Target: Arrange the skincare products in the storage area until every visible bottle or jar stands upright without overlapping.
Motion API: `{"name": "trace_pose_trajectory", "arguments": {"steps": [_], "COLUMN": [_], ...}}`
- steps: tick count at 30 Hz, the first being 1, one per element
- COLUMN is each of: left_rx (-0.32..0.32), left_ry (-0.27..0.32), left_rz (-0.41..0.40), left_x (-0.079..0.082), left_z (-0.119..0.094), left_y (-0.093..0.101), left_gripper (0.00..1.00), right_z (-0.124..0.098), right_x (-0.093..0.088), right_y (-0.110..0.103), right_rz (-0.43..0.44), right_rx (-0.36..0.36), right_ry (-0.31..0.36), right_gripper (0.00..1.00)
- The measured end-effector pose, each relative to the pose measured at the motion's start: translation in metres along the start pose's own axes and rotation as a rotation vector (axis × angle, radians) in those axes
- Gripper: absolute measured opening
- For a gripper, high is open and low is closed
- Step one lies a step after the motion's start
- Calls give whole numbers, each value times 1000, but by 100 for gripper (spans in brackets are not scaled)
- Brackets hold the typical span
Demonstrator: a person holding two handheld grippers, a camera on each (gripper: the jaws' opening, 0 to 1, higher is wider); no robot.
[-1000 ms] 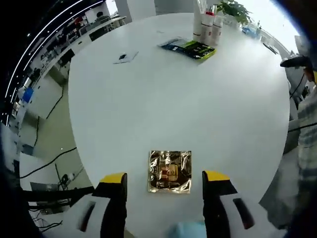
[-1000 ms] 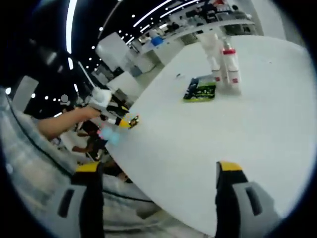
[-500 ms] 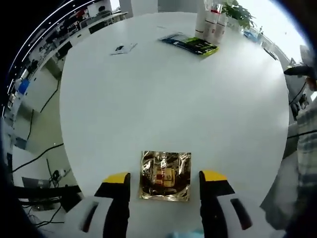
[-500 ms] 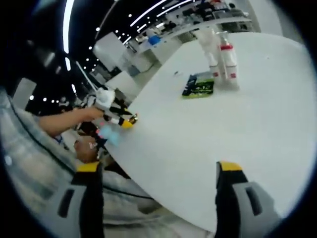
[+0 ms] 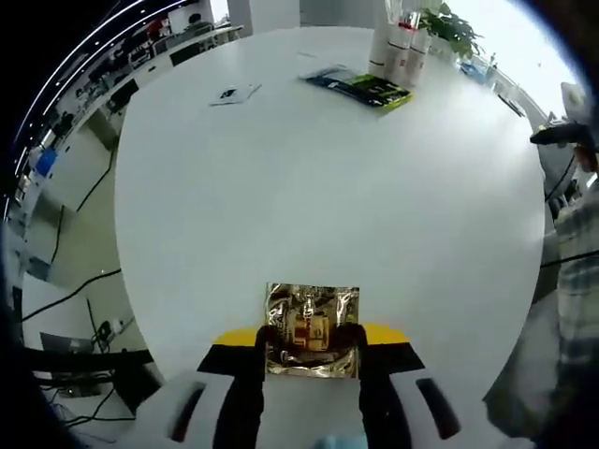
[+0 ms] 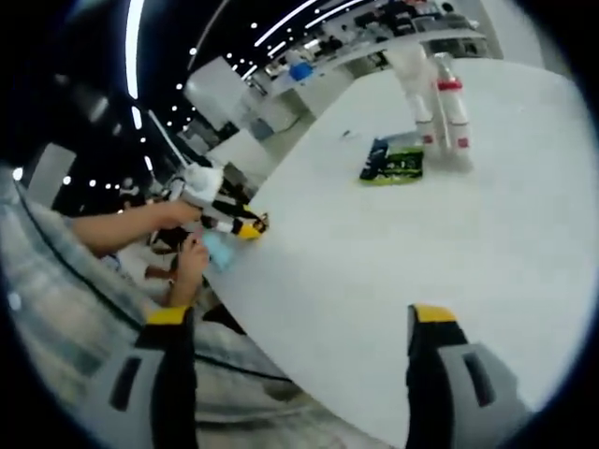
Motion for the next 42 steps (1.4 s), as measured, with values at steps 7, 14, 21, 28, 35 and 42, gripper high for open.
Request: {"name": "trace_pose_trajectory", "arguments": {"steps": [7,14,21,28,35,42], "left_rx": [4,8,5,34,-14,-88], "left_ry": [-19,-7,32,72,48,160], "left_rz": [5,-6,-27,-15,-182,-321], "left_x": [1,-1,-2,-2,0,25], "left_z": [0,-1,-1,-2,-3,-18], "left_y": [1,2,7,18,19,36], "left_gripper": [39,38,32,2,1,1], "right_z": [-2,1,3,4,11,14], "right_x": [-2,-5,-4,-1,3,10], "right_y": [4,3,5,6,5,7], "right_rz": [14,19,16,19,11,2], "right_rx": [-5,-2,-11,-7,15,33], "right_ry": [4,-2,-1,1,-17,-17], "right_gripper": [92,91,91,91,91,91]}}
Point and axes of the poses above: the point that each gripper's makers call its tool centre point, and the gripper's own axes: z roughly forward along the fingers, y roughly to its right, x roughly out of its top, the point moved 5 cm from there along -z, roughly backward along the fingers, and after that the axes turned 15 degrees about x, right-handed, at the moved point
